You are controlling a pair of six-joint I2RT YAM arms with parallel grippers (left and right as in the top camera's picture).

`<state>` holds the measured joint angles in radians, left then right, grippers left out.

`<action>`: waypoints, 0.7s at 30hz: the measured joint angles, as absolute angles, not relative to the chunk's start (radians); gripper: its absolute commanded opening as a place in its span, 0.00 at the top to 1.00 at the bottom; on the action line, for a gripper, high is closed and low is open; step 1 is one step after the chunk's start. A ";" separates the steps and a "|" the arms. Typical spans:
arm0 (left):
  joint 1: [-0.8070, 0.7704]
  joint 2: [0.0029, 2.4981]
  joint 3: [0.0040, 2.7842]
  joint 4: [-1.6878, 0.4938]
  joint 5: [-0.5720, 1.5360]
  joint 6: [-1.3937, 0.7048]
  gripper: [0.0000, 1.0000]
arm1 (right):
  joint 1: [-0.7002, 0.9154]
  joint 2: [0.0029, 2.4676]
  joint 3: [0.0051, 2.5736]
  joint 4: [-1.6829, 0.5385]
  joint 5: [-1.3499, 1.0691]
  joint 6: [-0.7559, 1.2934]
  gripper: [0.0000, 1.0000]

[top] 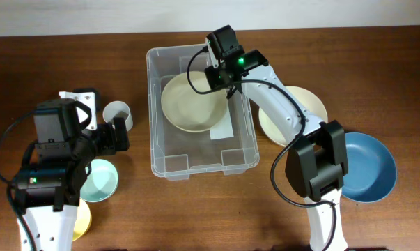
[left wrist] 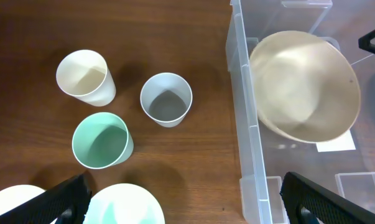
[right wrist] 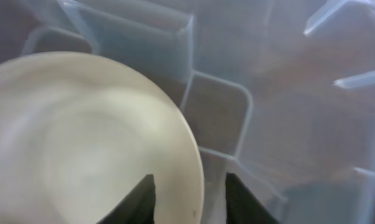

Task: Pack container
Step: 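Lower the cream bowl into the container and open right gripper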

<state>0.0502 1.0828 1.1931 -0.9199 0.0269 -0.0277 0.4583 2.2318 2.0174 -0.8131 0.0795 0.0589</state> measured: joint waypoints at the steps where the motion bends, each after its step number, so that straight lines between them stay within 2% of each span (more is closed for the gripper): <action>1: 0.050 1.083 1.193 -0.920 0.027 -0.028 0.00 | 0.458 2.230 2.030 -0.833 0.094 0.060 0.58; 3: 0.050 1.083 1.193 -0.920 0.027 -0.028 0.00 | 0.458 2.214 2.057 -0.877 0.138 0.064 0.49; 6: 0.050 1.083 1.193 -0.920 0.027 -0.028 0.00 | 0.448 2.157 2.098 -0.928 0.207 0.106 0.25; 11: 0.050 1.083 1.193 -0.920 0.027 -0.028 0.00 | 0.336 1.948 2.149 -1.000 0.242 0.200 0.19; 16: 0.050 1.083 1.193 -0.920 0.027 -0.028 0.00 | 0.039 1.792 2.194 -1.135 0.144 0.256 0.11; 21: 0.050 1.083 1.193 -0.920 0.027 -0.028 0.00 | -0.190 1.826 2.159 -1.254 -0.014 0.225 0.09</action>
<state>0.0502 1.0828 1.1934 -0.9195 0.0269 -0.0277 -0.1902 1.8263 2.1586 -1.2545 -0.0143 0.2253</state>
